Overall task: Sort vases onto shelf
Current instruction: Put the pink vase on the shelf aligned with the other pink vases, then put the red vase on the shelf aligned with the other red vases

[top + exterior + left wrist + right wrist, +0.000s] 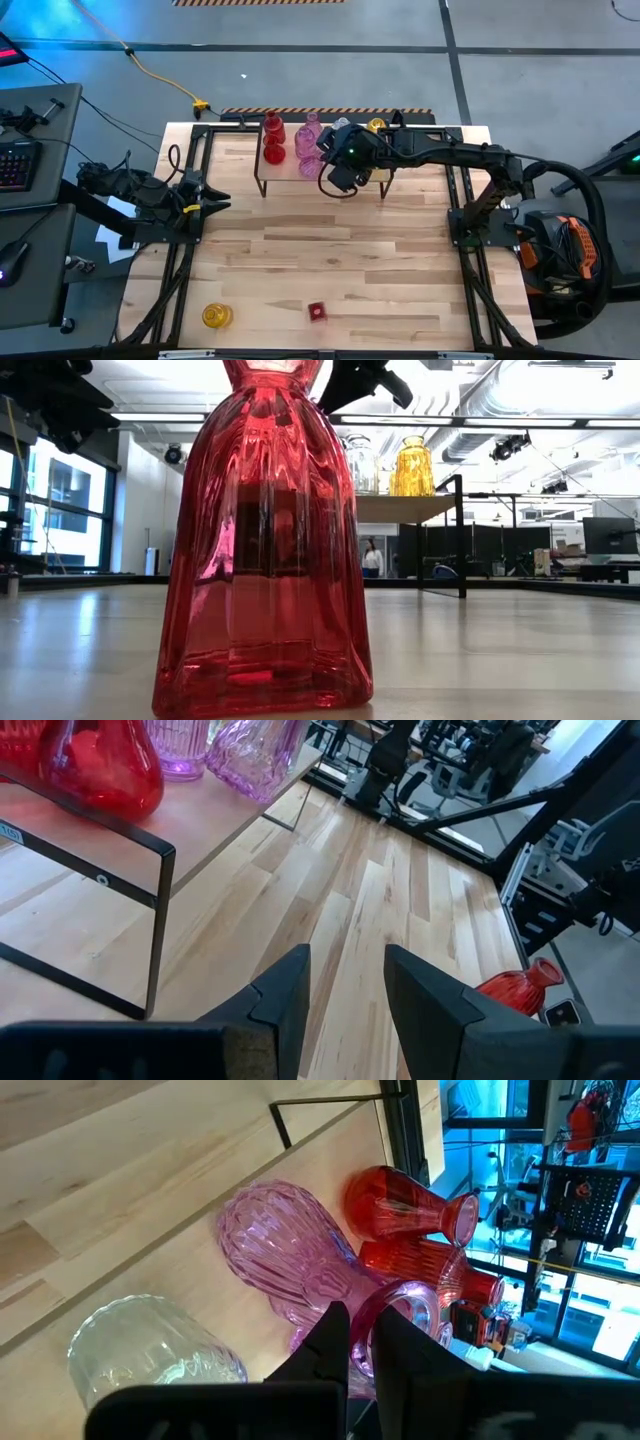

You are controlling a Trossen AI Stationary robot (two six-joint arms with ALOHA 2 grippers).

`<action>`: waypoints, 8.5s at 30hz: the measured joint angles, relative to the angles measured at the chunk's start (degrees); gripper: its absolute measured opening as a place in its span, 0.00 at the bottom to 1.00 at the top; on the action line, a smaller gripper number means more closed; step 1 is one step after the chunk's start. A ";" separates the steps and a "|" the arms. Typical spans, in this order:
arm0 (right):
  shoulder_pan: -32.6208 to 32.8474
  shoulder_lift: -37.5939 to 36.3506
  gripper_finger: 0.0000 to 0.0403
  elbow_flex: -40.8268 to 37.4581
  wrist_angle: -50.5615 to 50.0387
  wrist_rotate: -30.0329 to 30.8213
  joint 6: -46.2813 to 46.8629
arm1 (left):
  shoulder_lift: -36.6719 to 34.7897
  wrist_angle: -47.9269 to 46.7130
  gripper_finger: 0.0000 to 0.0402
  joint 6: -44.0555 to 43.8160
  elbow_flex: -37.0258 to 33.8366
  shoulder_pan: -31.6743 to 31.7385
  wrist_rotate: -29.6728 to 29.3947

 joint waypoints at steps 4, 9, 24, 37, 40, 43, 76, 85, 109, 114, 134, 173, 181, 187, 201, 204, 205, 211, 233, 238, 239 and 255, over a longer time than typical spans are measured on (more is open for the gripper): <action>0.00 -0.02 0.00 0.00 -0.07 -0.50 0.44 | 0.00 0.00 0.30 0.00 -0.02 0.01 0.00; -0.07 -0.04 0.00 0.00 -0.07 -2.26 2.74 | 0.00 0.00 0.30 -0.01 -0.02 -0.01 0.00; -0.74 -0.07 0.09 0.07 -2.14 -3.73 4.78 | 0.00 0.00 0.30 -0.01 -0.02 0.00 0.00; -0.72 0.04 0.21 0.80 -0.57 -3.33 2.82 | -0.01 0.00 0.30 -0.02 -0.01 0.01 0.00; -0.80 0.02 0.22 1.80 -0.17 -2.63 3.06 | 0.00 0.00 0.30 -0.02 0.00 0.01 0.00; -1.13 0.19 0.22 2.22 0.37 -2.46 3.45 | 0.00 0.00 0.30 -0.02 -0.02 -0.01 0.00; 4.84 7.34 0.08 2.95 14.65 -13.12 40.06 | 0.00 0.00 0.30 0.00 0.00 0.01 0.00; 5.57 9.39 0.01 2.91 17.23 -7.01 52.00 | 0.01 -0.02 0.30 -0.01 0.00 -0.01 0.01; 5.01 14.56 0.00 2.91 22.62 2.79 69.55 | 0.00 0.00 0.30 0.00 0.00 0.01 0.00; 4.20 14.56 0.00 2.91 21.99 4.07 69.84 | 0.00 0.00 0.30 0.00 0.00 -0.01 0.00; 2.90 14.56 0.00 2.92 19.49 3.90 72.28 | 0.01 0.00 0.30 0.00 0.00 0.01 0.00; 9.92 18.80 0.00 3.41 33.05 30.74 95.01 | 0.03 0.00 0.30 0.00 0.00 0.00 0.00; 9.92 18.80 0.00 3.41 32.14 33.01 96.37 | 0.03 0.00 0.30 -0.01 0.00 0.00 0.00; 9.92 18.80 0.00 3.41 29.13 35.20 97.89 | 0.02 0.00 0.30 -0.01 0.00 0.00 0.01; 9.77 18.80 0.00 3.41 27.09 36.02 100.32 | 0.03 0.00 0.30 -0.01 0.00 0.01 0.00; 9.77 18.80 0.00 3.41 26.40 36.82 100.48 | 0.03 0.00 0.30 -0.02 0.00 -0.01 0.00; 9.77 18.80 0.00 3.41 26.08 37.33 100.86 | 0.03 0.00 0.30 0.00 0.00 0.01 0.00; 9.77 18.80 0.00 3.41 25.90 36.26 101.01 | 0.03 0.00 0.30 -0.02 0.00 0.01 0.00; 13.58 18.71 0.00 27.13 12.43 36.86 83.54 | 0.03 0.00 0.30 -0.02 0.00 0.01 0.00; 13.55 18.42 0.00 35.40 2.71 38.25 82.31 | 0.02 0.00 0.30 -0.02 0.00 0.01 0.00; 13.48 17.53 0.00 34.47 3.24 38.37 82.31 | 0.01 0.00 0.30 0.00 0.00 -0.01 0.00; -0.38 15.30 0.00 32.98 -2.64 19.19 92.22 | 0.00 -0.01 0.30 -0.01 0.00 0.01 0.00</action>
